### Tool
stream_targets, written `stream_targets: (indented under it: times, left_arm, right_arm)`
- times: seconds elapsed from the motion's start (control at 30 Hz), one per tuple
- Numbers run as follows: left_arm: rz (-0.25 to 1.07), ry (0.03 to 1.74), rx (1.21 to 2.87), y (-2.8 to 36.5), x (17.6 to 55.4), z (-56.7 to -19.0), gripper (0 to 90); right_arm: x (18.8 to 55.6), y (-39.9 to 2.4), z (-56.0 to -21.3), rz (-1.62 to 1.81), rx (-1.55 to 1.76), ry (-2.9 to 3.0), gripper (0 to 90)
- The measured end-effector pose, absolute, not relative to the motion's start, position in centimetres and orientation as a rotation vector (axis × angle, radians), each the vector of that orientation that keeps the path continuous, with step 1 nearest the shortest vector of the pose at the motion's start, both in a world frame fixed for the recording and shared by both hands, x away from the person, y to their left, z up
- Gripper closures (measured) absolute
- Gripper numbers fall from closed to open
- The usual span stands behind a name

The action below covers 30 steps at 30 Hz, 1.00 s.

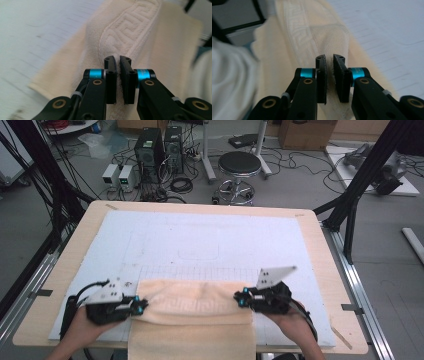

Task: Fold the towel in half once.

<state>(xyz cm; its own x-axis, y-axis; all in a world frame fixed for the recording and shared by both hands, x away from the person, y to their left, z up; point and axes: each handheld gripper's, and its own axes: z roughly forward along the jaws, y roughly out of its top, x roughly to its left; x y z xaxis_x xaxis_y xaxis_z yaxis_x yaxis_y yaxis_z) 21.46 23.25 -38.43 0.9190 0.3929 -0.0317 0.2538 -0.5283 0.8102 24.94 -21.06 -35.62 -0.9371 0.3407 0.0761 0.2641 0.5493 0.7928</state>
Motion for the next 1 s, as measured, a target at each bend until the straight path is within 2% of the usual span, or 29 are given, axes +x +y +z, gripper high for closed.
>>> stream_targets:
  times: [0.03,0.13,0.2,0.37,0.5,0.63,0.87,1.0]
  left_arm:
    - [0.187,0.446,2.156,23.4,20.7,-38.4,76.2]
    - [0.198,0.451,2.15,23.8,20.0,-38.2,66.4]
    - [0.23,0.473,2.161,23.9,20.7,-38.1,63.9]
    - [0.305,0.56,2.135,23.9,24.4,-38.8,54.3]
    - [0.359,0.654,2.106,24.0,27.6,-39.7,52.3]
    - [0.389,0.759,2.119,24.3,30.3,-40.9,43.9]
    - [0.336,0.824,2.179,24.2,32.4,-42.8,41.3]
    - [0.293,0.829,2.189,24.2,32.7,-43.4,43.7]
  right_arm:
    - [23.9,-21.1,-35.6,1.368,0.502,2.707,73.2]
    - [22.2,-21.5,-35.6,1.379,0.49,2.714,68.1]
    - [22.3,-21.7,-35.7,1.353,0.506,2.701,64.6]
    - [25.7,-21.9,-37.1,1.278,0.604,2.66,59.3]
    - [28.8,-22.0,-38.6,1.218,0.658,2.624,55.0]
    - [31.1,-21.6,-39.7,1.135,0.678,2.609,50.9]
    - [33.2,-21.9,-41.3,1.091,0.742,2.609,45.0]
    - [34.0,-22.1,-42.3,1.087,0.773,2.634,44.0]
